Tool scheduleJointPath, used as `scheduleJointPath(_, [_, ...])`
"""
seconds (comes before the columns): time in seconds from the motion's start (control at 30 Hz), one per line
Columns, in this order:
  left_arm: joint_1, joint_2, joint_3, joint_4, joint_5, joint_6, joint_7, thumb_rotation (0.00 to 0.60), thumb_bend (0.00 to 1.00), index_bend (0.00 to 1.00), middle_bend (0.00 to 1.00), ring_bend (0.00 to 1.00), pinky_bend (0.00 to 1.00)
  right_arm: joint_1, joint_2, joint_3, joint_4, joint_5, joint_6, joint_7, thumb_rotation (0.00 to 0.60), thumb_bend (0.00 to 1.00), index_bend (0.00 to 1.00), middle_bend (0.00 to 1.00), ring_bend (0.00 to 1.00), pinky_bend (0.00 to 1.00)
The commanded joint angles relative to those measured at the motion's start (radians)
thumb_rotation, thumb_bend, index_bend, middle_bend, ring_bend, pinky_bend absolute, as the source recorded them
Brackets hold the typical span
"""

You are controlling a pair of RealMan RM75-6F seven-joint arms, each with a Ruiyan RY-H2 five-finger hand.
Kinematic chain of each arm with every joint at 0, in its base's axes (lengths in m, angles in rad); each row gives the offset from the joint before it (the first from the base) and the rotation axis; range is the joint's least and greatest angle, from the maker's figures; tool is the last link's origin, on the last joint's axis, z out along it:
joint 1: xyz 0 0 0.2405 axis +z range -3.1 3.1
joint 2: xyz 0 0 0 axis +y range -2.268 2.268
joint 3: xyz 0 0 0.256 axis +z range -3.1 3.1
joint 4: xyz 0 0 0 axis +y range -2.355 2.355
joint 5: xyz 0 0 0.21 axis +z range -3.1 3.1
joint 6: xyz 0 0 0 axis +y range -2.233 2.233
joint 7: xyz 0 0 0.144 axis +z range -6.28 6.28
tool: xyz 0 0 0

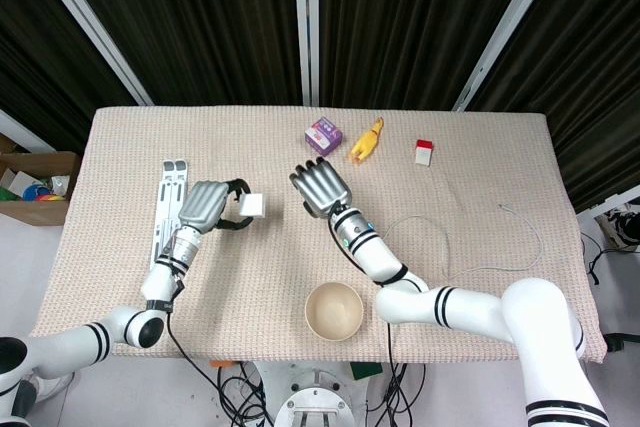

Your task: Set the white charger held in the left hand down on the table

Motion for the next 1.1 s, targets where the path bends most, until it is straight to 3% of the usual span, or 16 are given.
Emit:
scheduleJointPath(0.03, [-0.001,0.000,-0.001,-0.001,-0.001,-0.002,0.003,0.536,0.21,0.57,0.53,0.70,0.92,0.002,-0.001,-0.005,0.001,0.004,-0.002,-0.003,0.600,0.36,0.49,0.36,0.28,0.35])
scheduleJointPath(0.23, [0.002,-0.001,0.002,-0.010,-0.001,0.003,0.010,0.539,0.21,0.57,0.53,0.70,0.92,0.012,-0.021,-0.035,0.039,0.026,-0.021,-0.039,0.600,0.36,0.49,0.36,0.28,0.35])
scheduleJointPath(0.63, [0.007,-0.002,0.008,0.001,-0.006,-0.008,0.008,0.536,0.21,0.57,0.53,0.70,0.92,0.034,-0.125,-0.099,0.220,0.070,-0.087,-0.112,0.600,0.37,0.51,0.35,0.26,0.34])
scheduleJointPath(1.1, [0.008,-0.005,0.011,0.012,-0.001,-0.016,-0.005,0.538,0.21,0.57,0.53,0.70,0.92,0.027,-0.185,-0.099,0.320,0.035,-0.114,-0.087,0.600,0.38,0.53,0.35,0.26,0.34])
